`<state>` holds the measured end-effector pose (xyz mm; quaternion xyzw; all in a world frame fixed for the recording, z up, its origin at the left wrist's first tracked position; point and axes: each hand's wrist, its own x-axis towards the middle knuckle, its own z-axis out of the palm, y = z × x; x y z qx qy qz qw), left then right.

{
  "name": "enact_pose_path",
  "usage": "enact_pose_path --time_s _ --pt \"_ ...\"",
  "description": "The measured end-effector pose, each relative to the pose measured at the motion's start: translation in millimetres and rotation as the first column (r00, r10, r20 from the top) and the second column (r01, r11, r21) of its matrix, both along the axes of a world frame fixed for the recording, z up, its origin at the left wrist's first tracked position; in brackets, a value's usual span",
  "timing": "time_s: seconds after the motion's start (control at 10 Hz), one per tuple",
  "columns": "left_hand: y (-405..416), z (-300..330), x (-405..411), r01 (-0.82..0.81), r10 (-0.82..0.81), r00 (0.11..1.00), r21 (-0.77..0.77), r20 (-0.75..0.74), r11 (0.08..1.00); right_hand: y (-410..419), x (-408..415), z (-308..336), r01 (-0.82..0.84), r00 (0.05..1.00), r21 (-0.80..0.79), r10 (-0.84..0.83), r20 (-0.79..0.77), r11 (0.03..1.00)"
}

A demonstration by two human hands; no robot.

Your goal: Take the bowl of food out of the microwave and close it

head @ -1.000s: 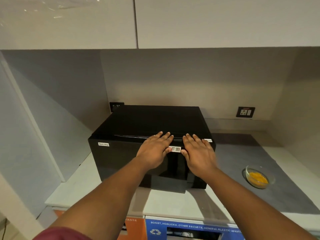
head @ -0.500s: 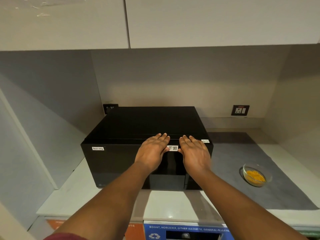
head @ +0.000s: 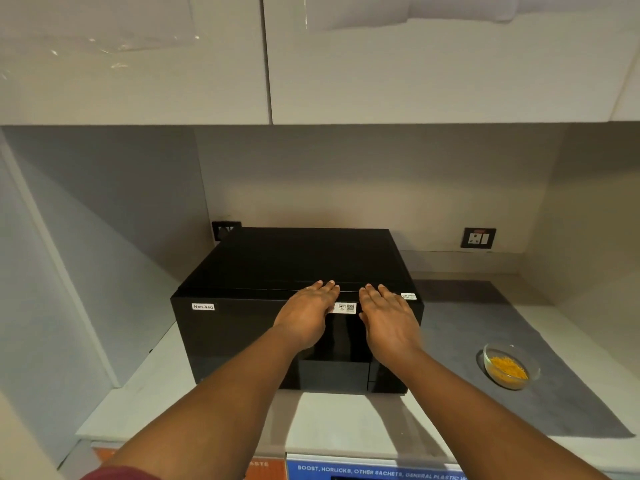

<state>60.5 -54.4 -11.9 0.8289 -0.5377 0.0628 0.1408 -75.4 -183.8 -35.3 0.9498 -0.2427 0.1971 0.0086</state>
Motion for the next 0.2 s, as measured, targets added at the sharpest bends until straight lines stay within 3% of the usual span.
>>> enact_pose_path --time_s 0.2 --pt "15.8 23.4 -24.3 -0.012 0.043 0.992 -0.242 0.121 0.97 16.0 -17.0 28.7 -0.036 0.979 -0.031 0.042 0.201 0.999"
